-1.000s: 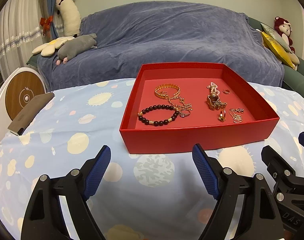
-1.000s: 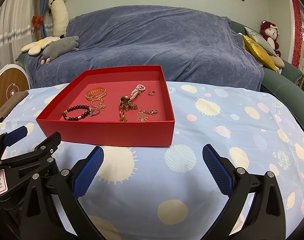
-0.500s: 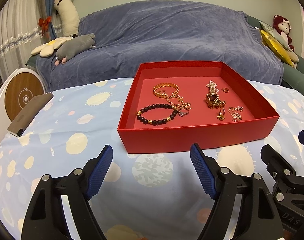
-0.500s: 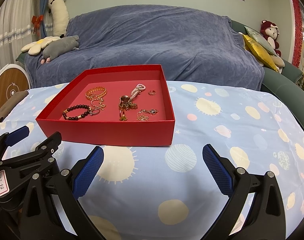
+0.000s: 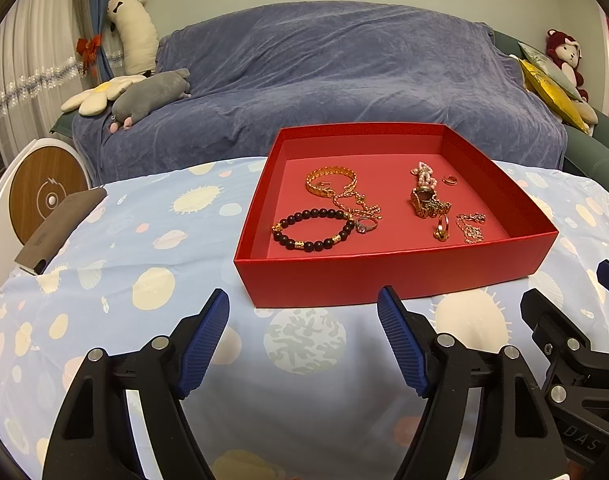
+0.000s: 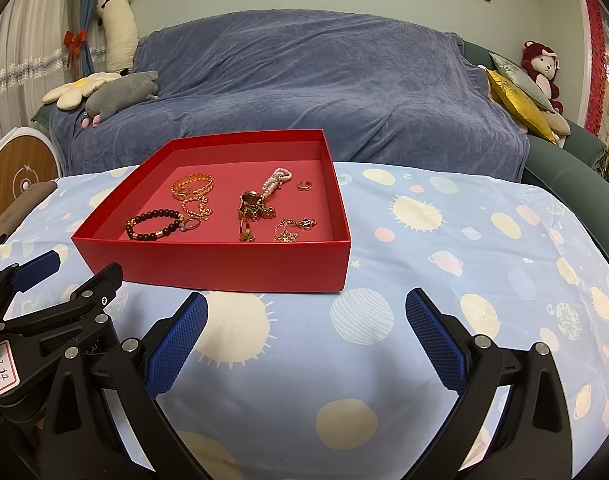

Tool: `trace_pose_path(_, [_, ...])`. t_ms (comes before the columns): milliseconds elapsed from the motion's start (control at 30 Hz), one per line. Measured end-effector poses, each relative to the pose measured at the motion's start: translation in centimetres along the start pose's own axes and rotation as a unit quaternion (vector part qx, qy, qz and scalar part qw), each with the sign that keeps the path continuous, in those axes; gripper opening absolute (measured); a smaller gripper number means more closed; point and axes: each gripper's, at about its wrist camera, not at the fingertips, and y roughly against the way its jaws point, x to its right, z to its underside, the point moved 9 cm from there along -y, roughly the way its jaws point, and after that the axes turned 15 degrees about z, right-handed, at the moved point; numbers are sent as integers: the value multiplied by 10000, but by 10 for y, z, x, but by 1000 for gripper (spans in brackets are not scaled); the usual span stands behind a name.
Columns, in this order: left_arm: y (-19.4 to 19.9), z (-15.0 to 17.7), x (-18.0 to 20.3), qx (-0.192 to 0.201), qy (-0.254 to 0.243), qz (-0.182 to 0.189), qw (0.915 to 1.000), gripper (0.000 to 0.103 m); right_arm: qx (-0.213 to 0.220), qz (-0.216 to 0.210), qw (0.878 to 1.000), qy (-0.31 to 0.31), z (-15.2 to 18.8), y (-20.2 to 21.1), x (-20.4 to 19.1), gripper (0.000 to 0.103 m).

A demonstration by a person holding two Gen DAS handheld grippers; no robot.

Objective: Organize jewelry

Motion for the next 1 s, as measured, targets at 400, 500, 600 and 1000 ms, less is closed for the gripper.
trace_pose_path(400, [2, -1, 1, 23, -21, -25, 10000, 72, -3, 0, 10000, -1, 0, 0, 0, 97])
trace_pose_path(500, [2, -1, 1, 27, -27, -35, 10000, 72, -2, 0, 10000, -1, 0, 0, 0, 97])
trace_pose_path(600, [3, -2, 2, 28, -32, -26, 10000, 71, -2, 2, 10000, -1, 0, 0, 0, 97])
trace_pose_path(1000, [4, -2, 2, 54, -44, -15, 10000, 70, -1, -1, 10000, -2, 0, 0, 0, 97])
